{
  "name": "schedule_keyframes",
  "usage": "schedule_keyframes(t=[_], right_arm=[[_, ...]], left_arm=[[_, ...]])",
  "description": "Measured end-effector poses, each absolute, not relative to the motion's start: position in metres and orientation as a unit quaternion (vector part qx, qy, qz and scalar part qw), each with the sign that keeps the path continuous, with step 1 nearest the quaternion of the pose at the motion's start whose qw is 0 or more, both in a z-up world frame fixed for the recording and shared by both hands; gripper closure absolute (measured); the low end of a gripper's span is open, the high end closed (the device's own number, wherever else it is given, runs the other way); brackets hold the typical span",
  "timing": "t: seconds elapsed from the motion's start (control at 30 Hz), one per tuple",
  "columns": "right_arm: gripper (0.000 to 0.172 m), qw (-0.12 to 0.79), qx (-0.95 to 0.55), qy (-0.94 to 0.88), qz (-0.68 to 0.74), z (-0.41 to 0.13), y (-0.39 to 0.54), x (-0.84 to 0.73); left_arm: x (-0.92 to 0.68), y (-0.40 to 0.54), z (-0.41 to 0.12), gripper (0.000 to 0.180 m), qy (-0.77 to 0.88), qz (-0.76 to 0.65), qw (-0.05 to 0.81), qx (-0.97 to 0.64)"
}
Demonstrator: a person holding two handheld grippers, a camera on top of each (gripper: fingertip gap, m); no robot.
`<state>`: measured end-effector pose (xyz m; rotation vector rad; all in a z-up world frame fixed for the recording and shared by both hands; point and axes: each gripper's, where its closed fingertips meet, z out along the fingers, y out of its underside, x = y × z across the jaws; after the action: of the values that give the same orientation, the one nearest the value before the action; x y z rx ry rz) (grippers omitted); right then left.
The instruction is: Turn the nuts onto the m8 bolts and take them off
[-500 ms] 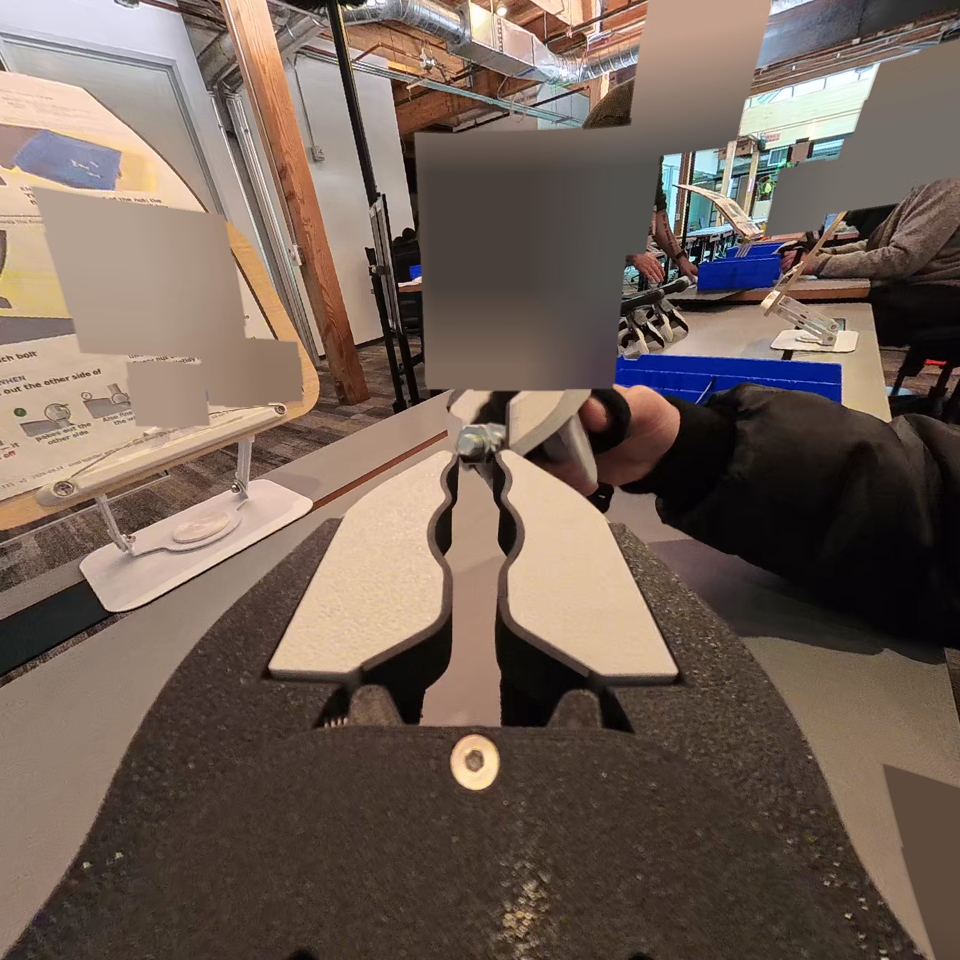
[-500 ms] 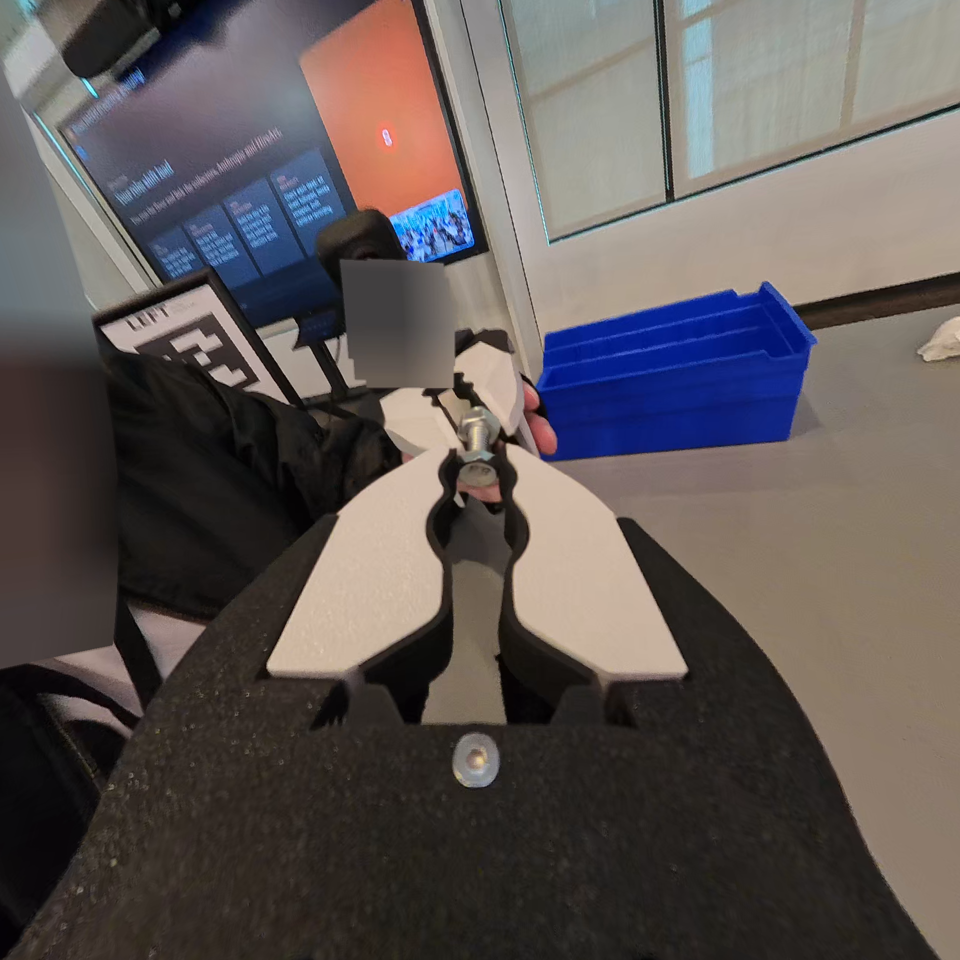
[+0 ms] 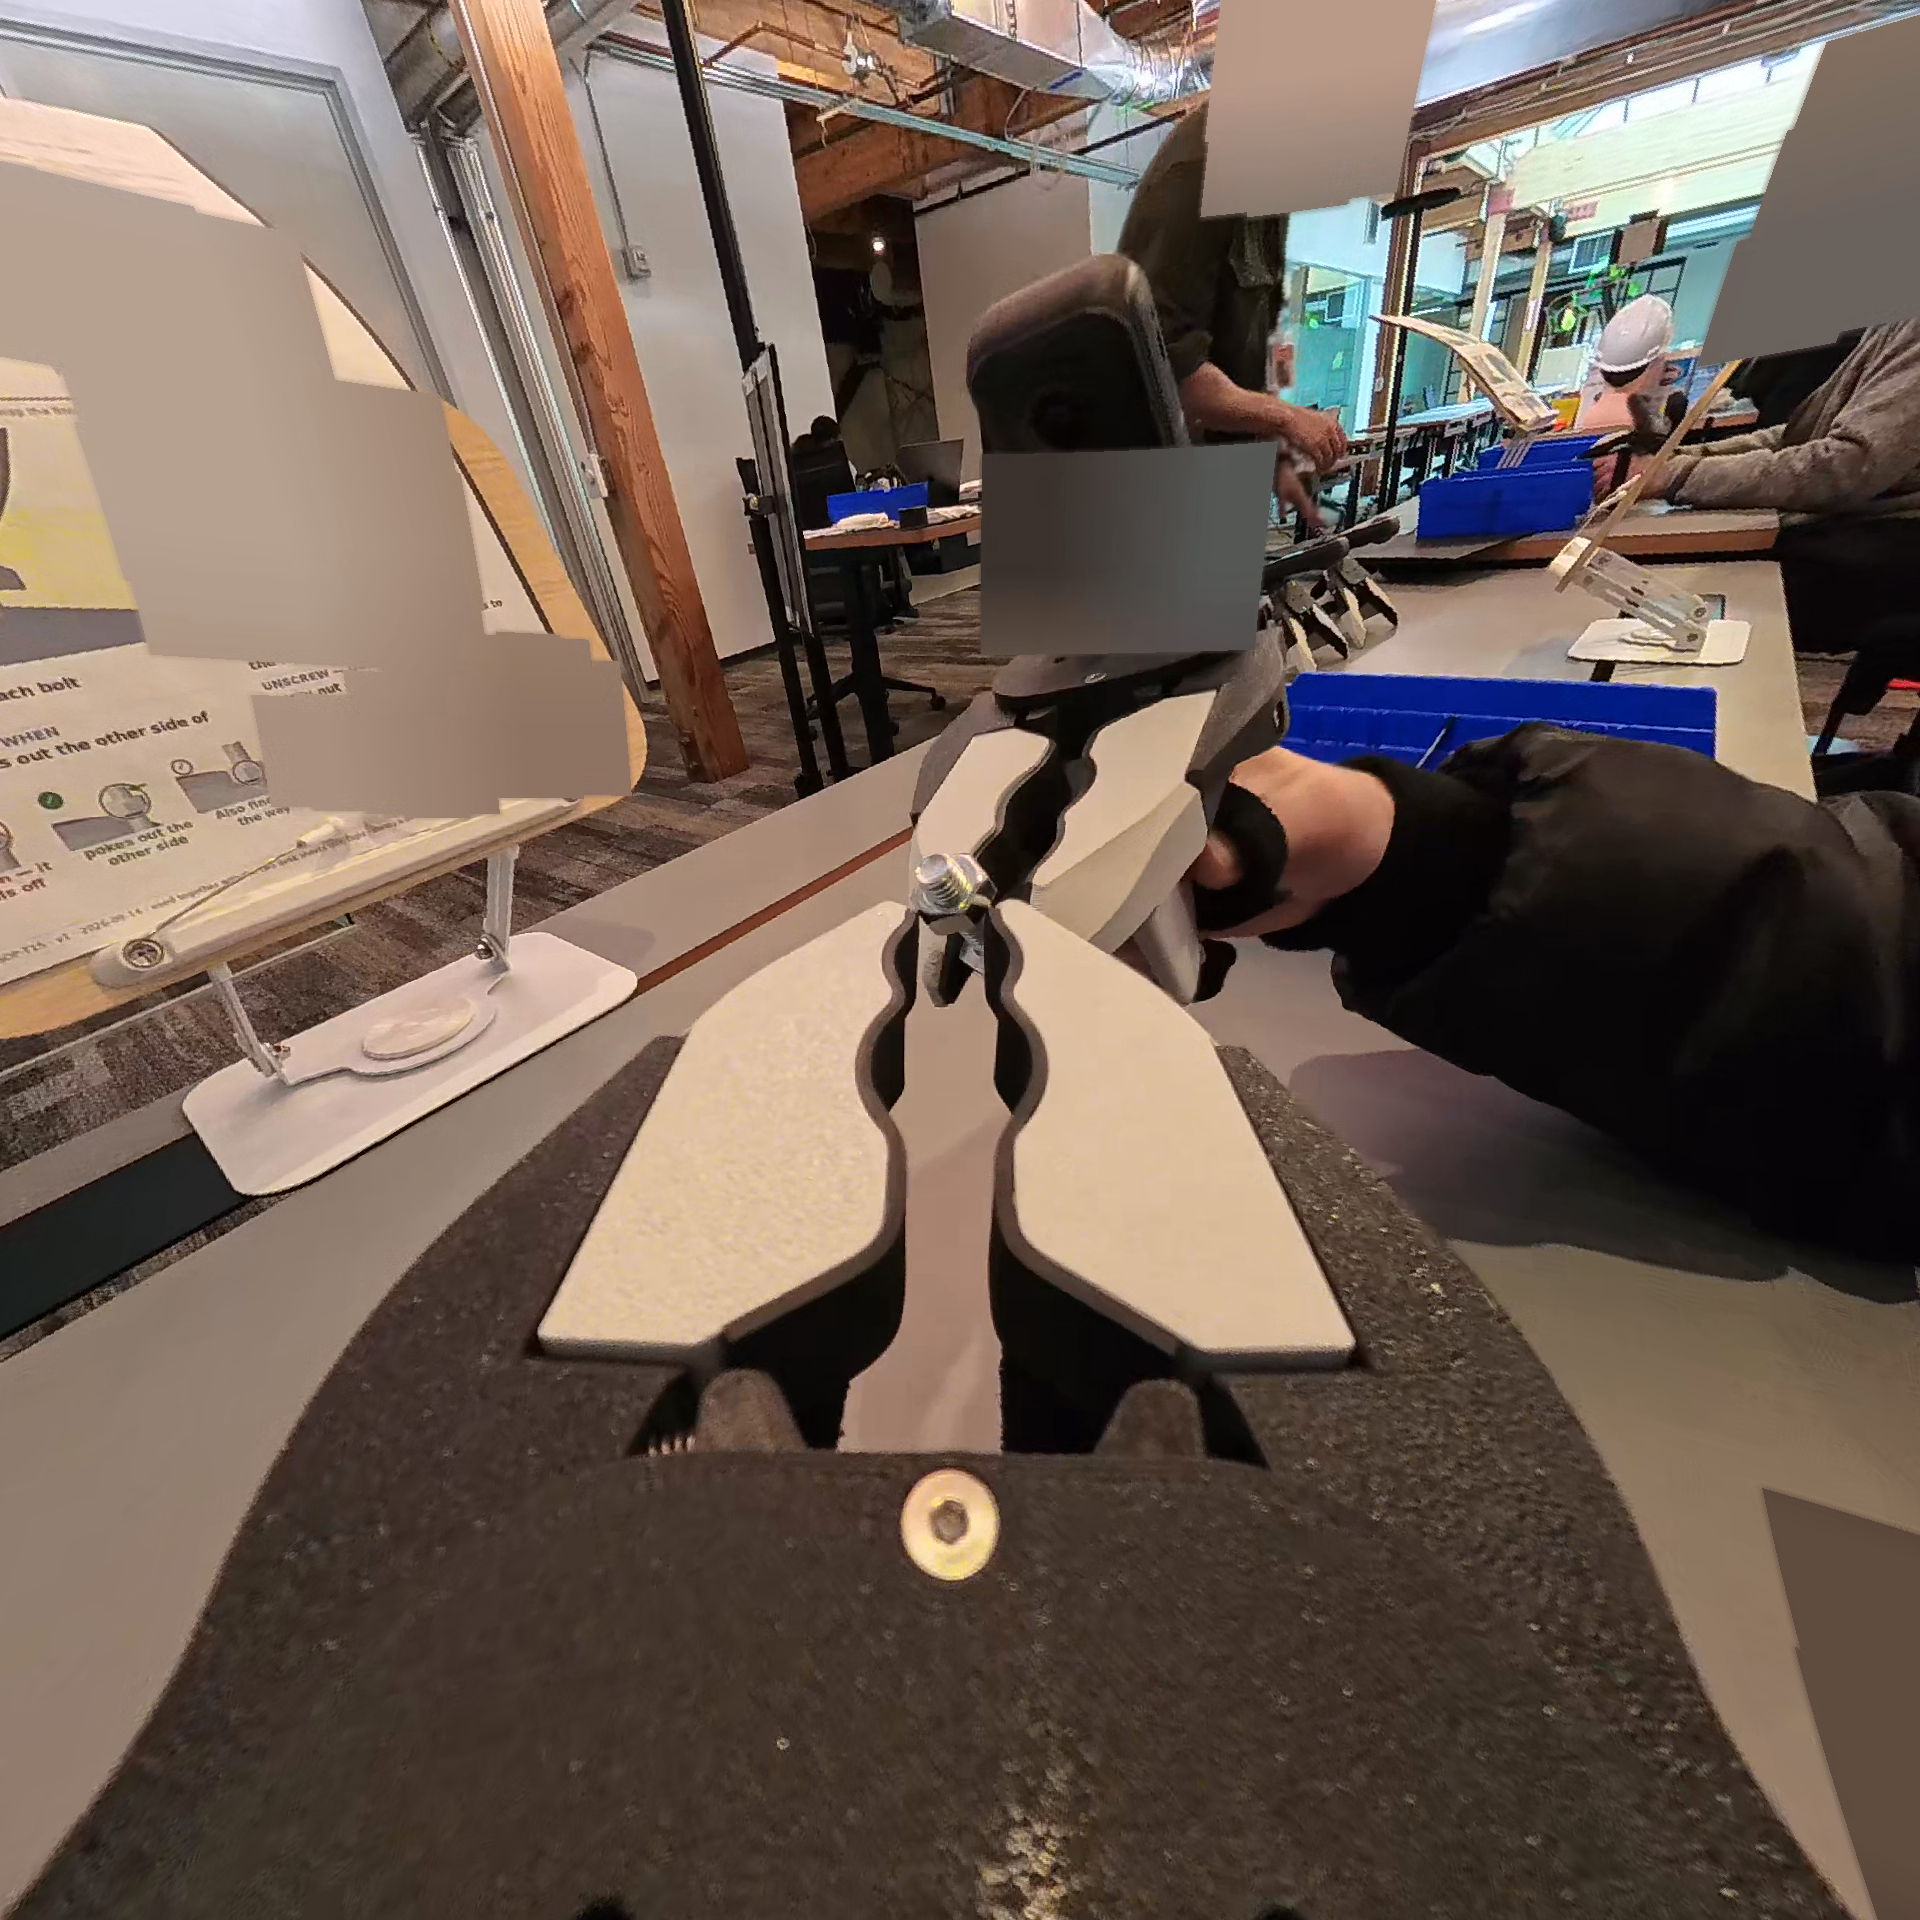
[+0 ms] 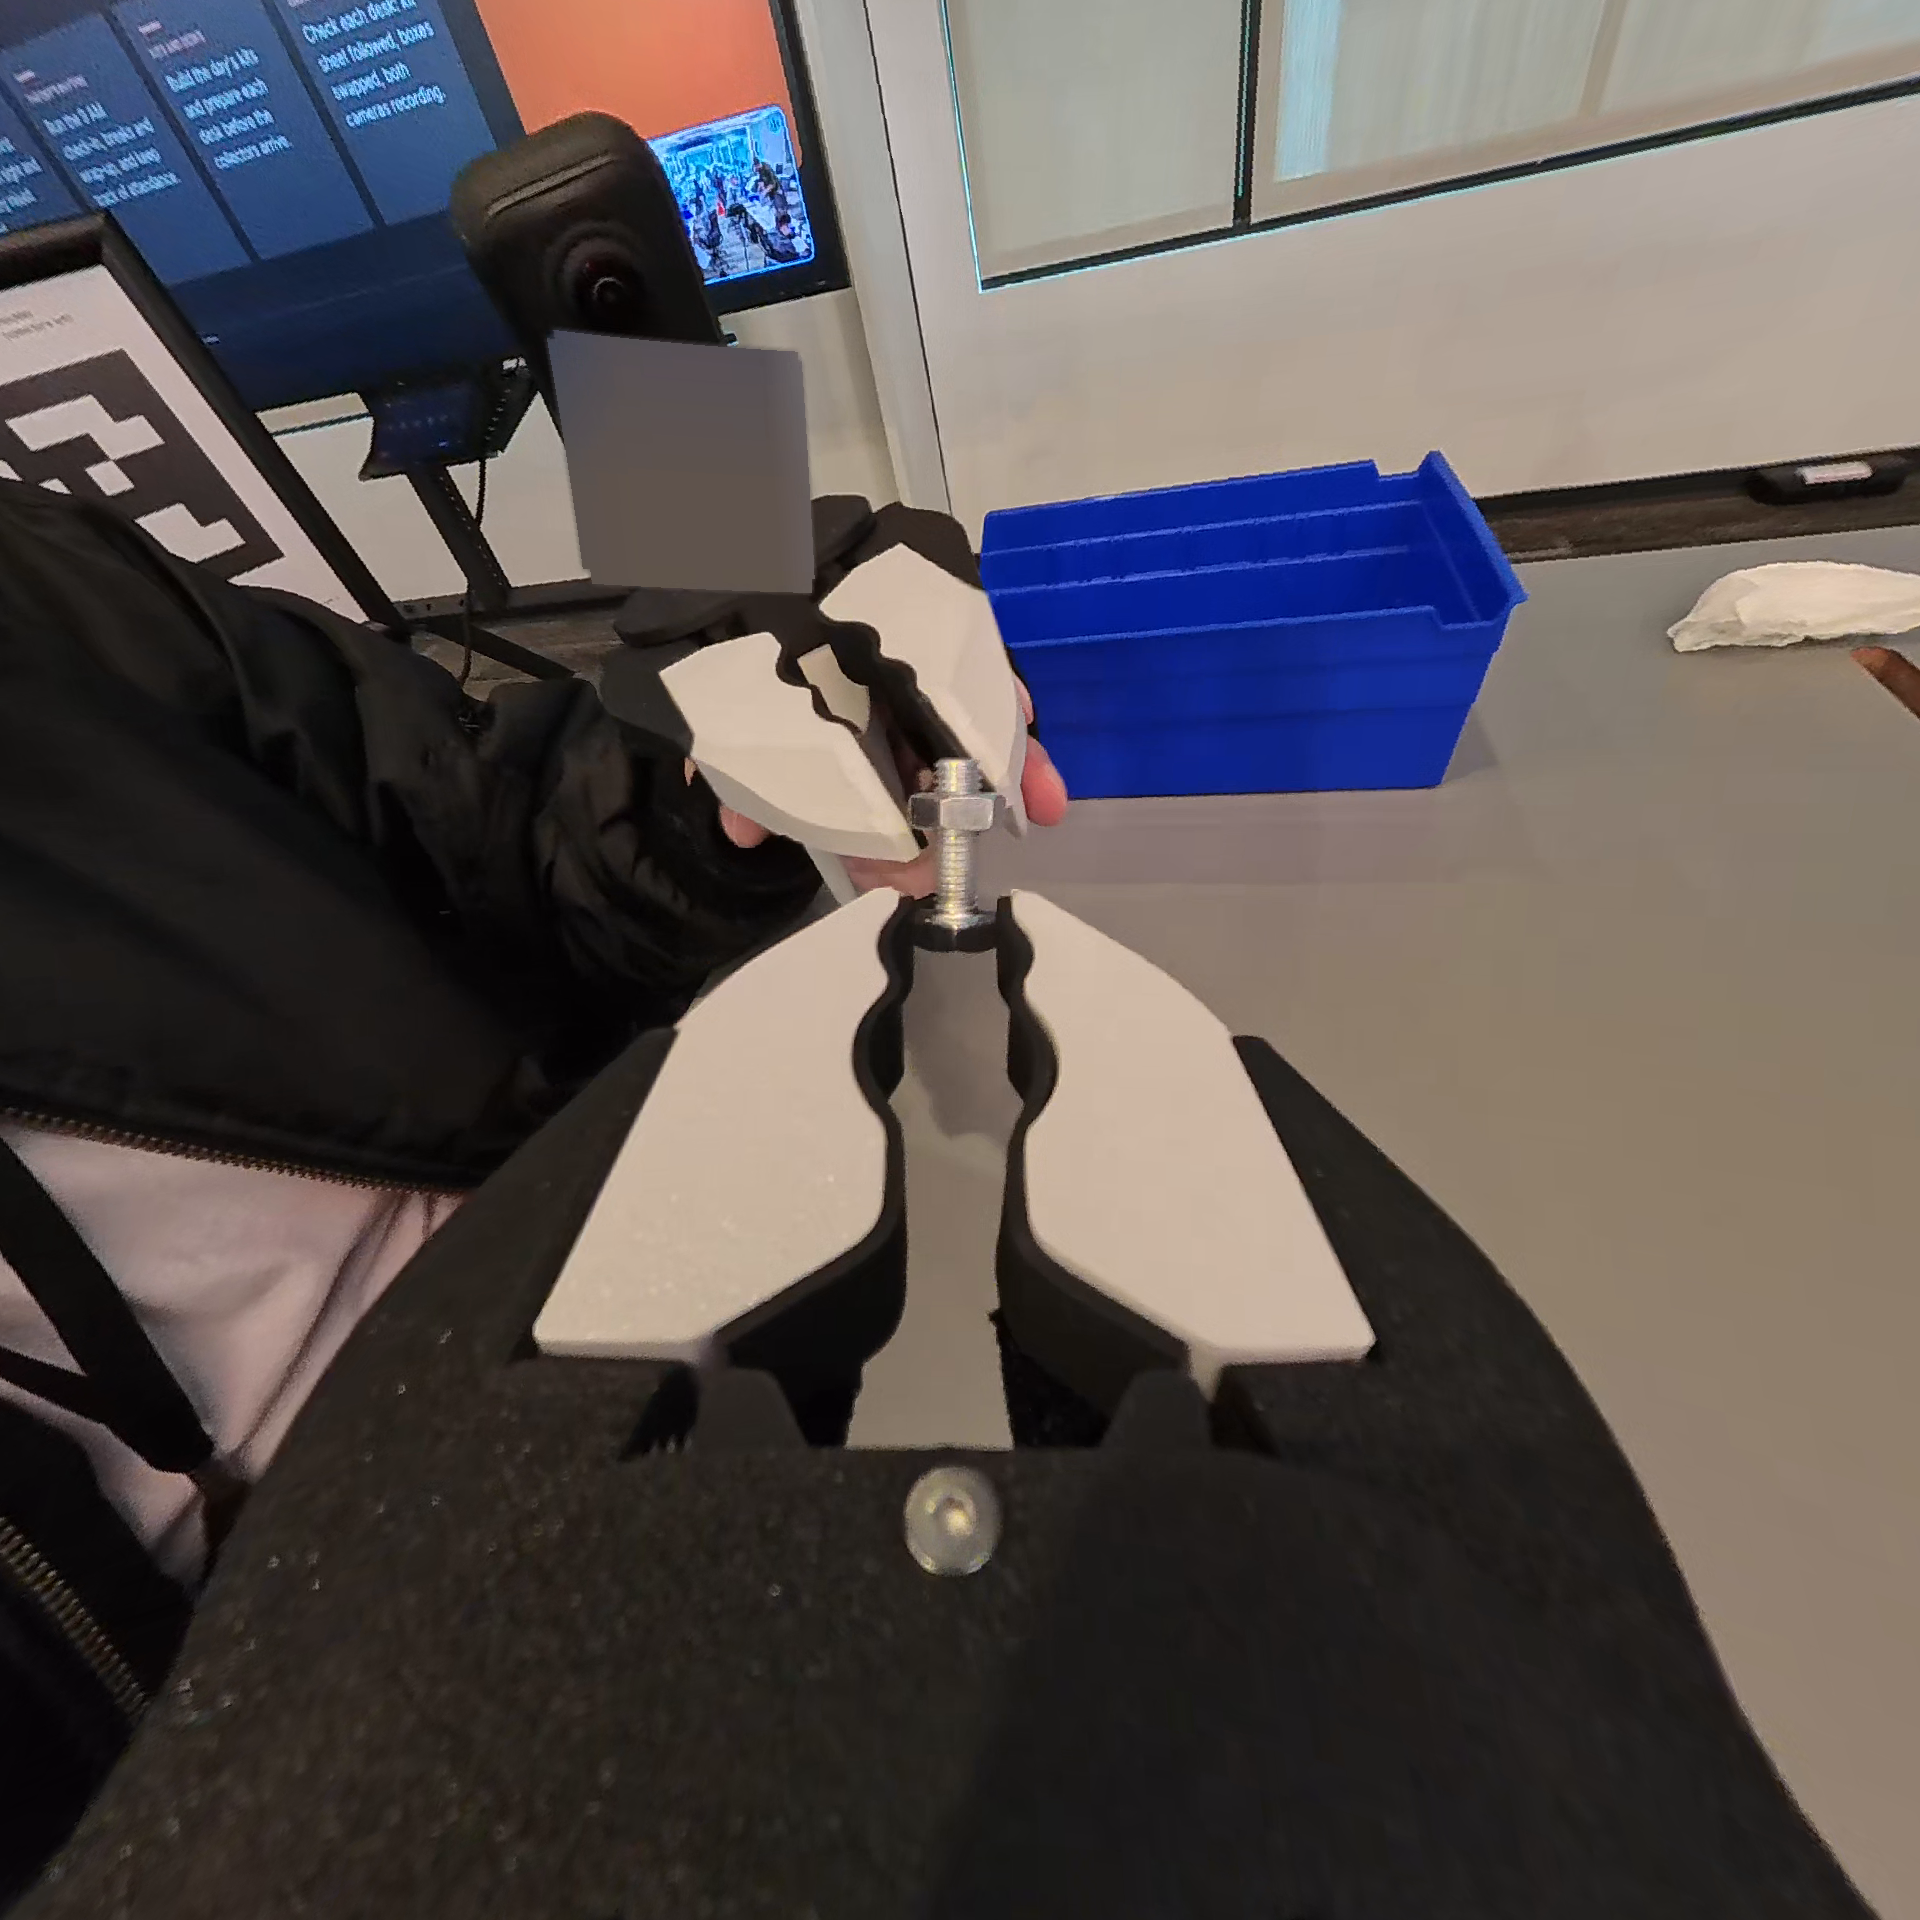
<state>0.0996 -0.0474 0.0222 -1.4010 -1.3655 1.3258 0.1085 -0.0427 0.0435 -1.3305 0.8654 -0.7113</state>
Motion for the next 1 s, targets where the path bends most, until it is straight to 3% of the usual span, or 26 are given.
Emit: schedule_keyframes(t=[0.33, 0.77, 1.0], right_arm=[[0.158, 0.501, -0.47, -0.554, 0.47, 0.041, -0.05, 0.098], [0.157, 0.511, -0.455, -0.557, 0.469, 0.04, -0.049, 0.099], [0.146, 0.519, -0.482, -0.541, 0.455, 0.043, -0.036, 0.108]], left_arm=[[0.112, -0.047, 0.056, 0.165, 0.35, -0.335, 0.673, -0.559], [0.12, -0.047, 0.057, 0.167, 0.366, -0.323, 0.679, -0.548], [0.112, -0.036, 0.051, 0.167, 0.371, -0.264, 0.696, -0.556]])
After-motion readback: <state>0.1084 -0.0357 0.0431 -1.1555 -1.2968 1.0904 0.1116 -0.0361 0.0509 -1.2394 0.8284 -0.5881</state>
